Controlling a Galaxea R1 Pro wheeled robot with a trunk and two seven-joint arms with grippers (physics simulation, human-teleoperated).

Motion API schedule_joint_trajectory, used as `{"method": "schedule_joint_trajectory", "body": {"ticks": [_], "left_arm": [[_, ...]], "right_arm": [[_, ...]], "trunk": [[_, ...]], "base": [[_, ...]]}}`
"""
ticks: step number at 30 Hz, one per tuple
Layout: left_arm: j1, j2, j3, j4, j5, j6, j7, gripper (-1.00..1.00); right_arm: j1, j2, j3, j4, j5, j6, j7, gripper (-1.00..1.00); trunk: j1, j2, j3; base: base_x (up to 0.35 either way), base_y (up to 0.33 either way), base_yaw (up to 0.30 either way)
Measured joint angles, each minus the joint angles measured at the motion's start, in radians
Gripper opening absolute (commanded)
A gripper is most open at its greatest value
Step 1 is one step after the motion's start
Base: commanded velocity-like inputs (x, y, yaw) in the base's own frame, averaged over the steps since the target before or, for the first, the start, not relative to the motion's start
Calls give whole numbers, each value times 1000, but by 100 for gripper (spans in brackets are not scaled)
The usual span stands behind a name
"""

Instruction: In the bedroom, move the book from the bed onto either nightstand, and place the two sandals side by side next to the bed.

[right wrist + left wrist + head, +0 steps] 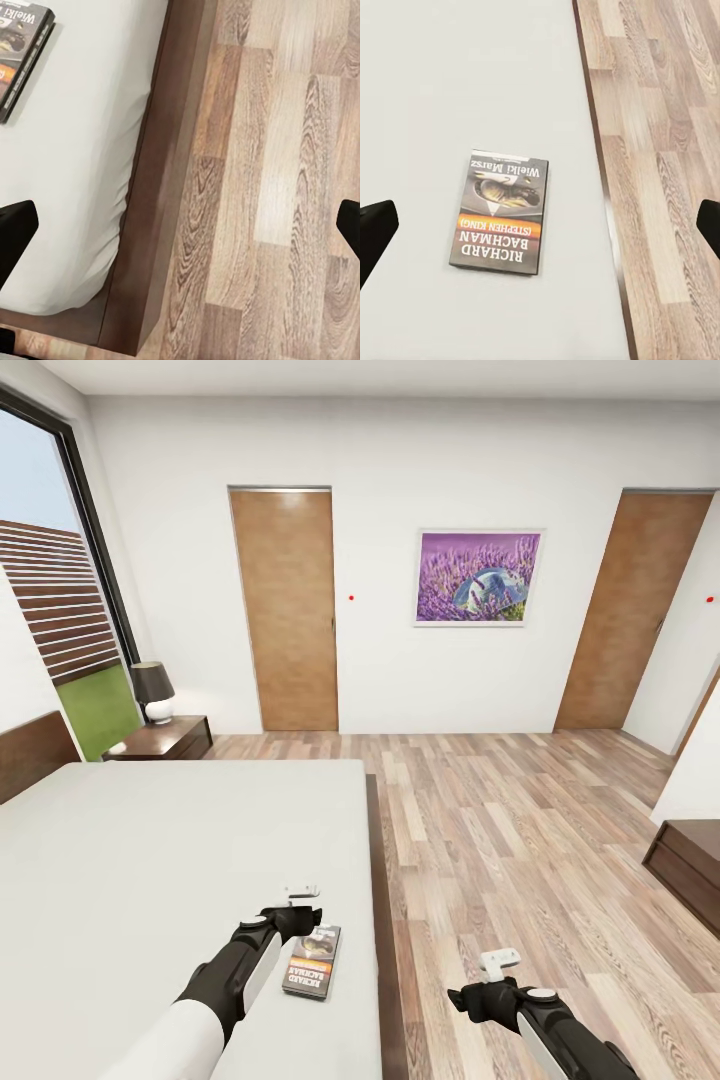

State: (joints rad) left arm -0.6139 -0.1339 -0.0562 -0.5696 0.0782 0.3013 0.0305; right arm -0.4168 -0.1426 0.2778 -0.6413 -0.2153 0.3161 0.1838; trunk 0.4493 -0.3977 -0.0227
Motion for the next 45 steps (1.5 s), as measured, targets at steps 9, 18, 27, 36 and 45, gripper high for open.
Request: {"method": "schedule_joint_trajectory", "body": {"ticks": [9, 18, 27, 36, 45], "left_arm": [[28, 14, -5, -4, -1, -13, -1, 100], [79, 19, -8, -5, 0, -20, -1, 100], [104, 20, -9, -5, -1, -23, 0, 100], [105, 20, -10, -3, -4, -48, 0, 100], [106, 19, -11, -1, -6, -57, 0, 100]], "right_arm": [[28, 7, -9, 3, 2, -2, -8, 100], [42, 12, -12, 5, 2, -3, -10, 100], [44, 13, -13, 5, 3, -3, -10, 100], [45, 14, -13, 5, 3, -3, -10, 100], [45, 14, -12, 5, 3, -3, -10, 100]], "trunk": [[0, 0, 0], [0, 0, 0], [0, 0, 0], [0, 0, 0], [0, 0, 0]], "base": [[0, -65, -2], [0, -54, 0], [0, -63, 0], [0, -119, 0], [0, -69, 0]]}}
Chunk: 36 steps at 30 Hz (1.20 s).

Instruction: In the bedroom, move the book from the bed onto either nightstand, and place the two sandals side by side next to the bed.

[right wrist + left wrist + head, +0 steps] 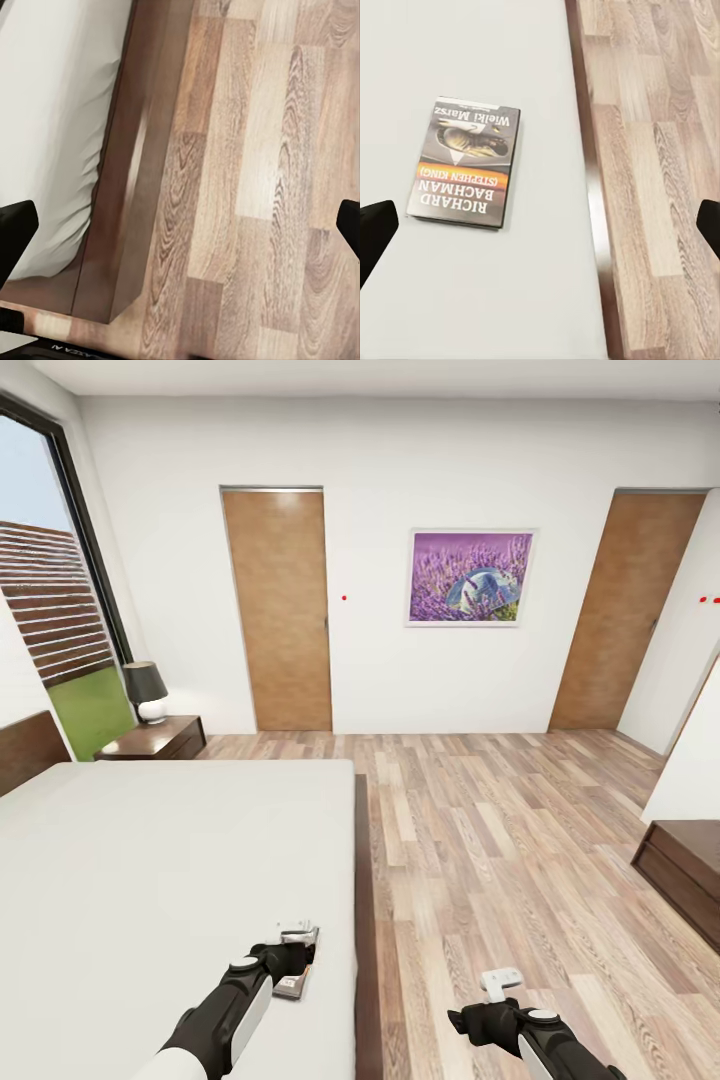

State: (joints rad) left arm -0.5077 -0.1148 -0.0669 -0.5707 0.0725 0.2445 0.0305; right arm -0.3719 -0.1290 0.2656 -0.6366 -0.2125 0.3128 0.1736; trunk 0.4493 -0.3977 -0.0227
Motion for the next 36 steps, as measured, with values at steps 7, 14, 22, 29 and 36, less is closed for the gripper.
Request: {"method": "schedule_joint_trajectory", "body": {"ticks": [7, 14, 22, 29, 36], "left_arm": [[0, -1, 0, 0, 1, -3, 0, 100], [0, -1, 0, 0, 1, -6, 0, 100], [1, -1, 0, 0, 1, -7, 0, 100], [1, -2, 0, 0, 1, -8, 0, 100], [1, -2, 0, 0, 1, -8, 0, 100]], "right_arm": [[0, 0, 0, 0, 0, 0, 0, 100], [0, 0, 1, 0, 0, 0, 0, 100], [0, 0, 1, 0, 0, 0, 0, 100], [1, 0, 1, 0, 0, 0, 0, 100], [1, 0, 1, 0, 0, 0, 0, 100]], "trunk": [[0, 0, 0], [0, 0, 0], [0, 0, 0], [0, 0, 0], [0, 0, 0]], "base": [[0, -182, 0], [0, -62, 0], [0, -20, 0], [0, -121, 0], [0, -48, 0]]}}
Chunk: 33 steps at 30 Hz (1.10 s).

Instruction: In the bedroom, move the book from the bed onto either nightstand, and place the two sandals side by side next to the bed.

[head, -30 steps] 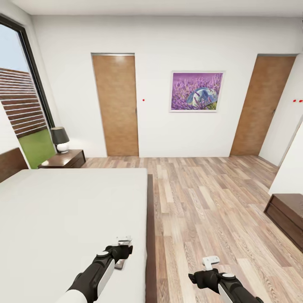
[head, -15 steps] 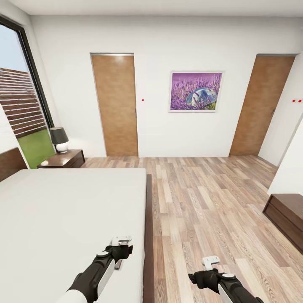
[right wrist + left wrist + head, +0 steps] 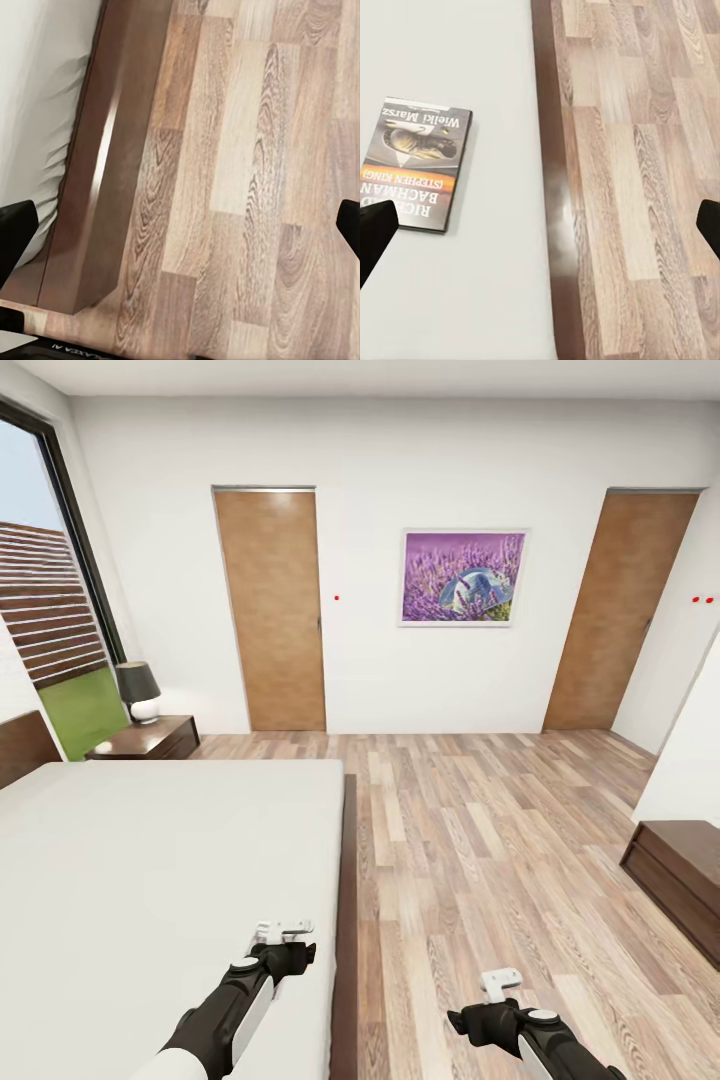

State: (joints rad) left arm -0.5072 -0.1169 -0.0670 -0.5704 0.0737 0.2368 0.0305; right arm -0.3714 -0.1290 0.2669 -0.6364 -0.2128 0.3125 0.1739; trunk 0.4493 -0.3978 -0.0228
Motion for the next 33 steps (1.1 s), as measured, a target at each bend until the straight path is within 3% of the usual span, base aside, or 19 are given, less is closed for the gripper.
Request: {"method": "schedule_joint_trajectory", "body": {"ticks": [33], "left_arm": [[0, 0, 0, 0, 0, -1, 0, 100]], "right_arm": [[1, 0, 0, 0, 0, 0, 0, 100]], "trunk": [[0, 0, 0]], "base": [[0, -23, 0]]}}
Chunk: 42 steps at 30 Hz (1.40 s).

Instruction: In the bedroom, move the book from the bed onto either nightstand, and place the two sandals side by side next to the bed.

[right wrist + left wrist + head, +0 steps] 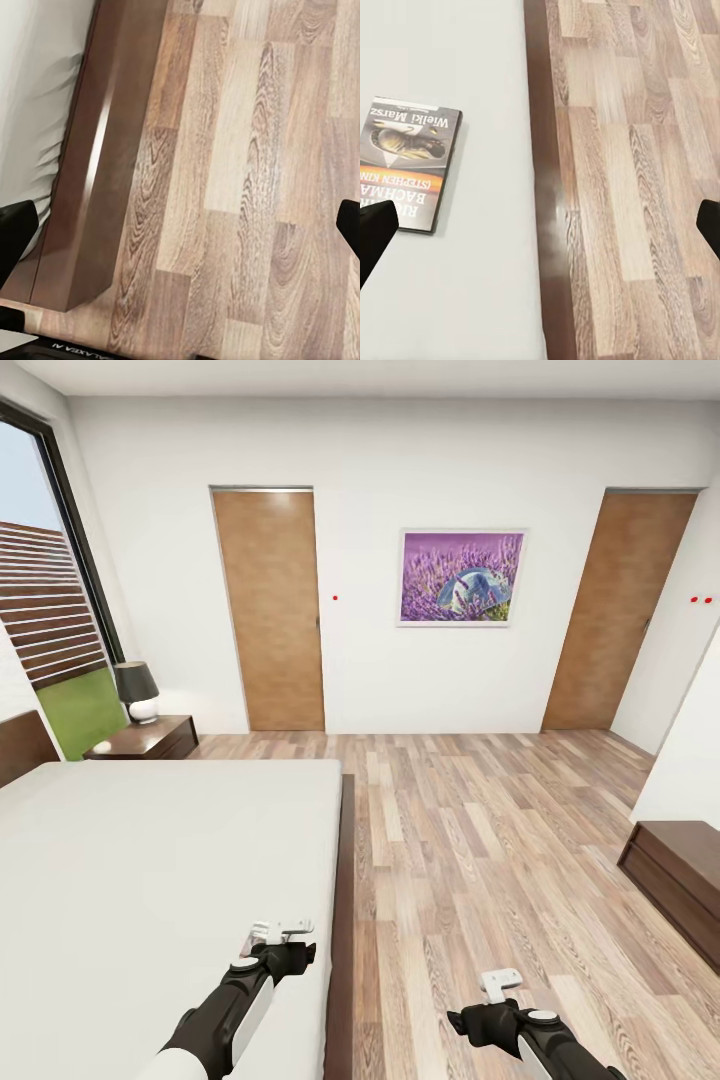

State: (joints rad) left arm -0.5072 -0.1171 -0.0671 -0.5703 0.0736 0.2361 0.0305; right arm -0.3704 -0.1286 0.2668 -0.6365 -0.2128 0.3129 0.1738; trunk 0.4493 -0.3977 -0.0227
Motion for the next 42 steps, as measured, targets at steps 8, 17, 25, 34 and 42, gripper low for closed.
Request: {"method": "schedule_joint_trajectory", "body": {"ticks": [8, 17, 25, 34, 42], "left_arm": [[0, 0, 0, 0, 0, -1, 0, 100], [-23, -1, -11, -23, 6, -18, -4, 100], [-60, -1, -12, -68, 6, -18, -4, 100], [-60, -1, -12, -100, 6, -18, -4, 100], [-60, -1, -12, -100, 6, -18, -4, 100]], "right_arm": [[0, 0, -1, 1, 1, -2, 0, 100], [-10, 3, 8, -21, -20, -2, 7, 100], [-10, 3, 8, -24, -22, -2, 7, 100], [-10, 3, 8, -24, -22, -2, 7, 100], [-10, 3, 8, -24, -22, -2, 7, 100]], "trunk": [[0, 0, 0], [0, 0, 0], [0, 0, 0], [0, 0, 0], [0, 0, 0]], "base": [[0, 0, 0], [0, 0, 0], [0, 0, 0], [0, 0, 0], [0, 0, 0]]}}
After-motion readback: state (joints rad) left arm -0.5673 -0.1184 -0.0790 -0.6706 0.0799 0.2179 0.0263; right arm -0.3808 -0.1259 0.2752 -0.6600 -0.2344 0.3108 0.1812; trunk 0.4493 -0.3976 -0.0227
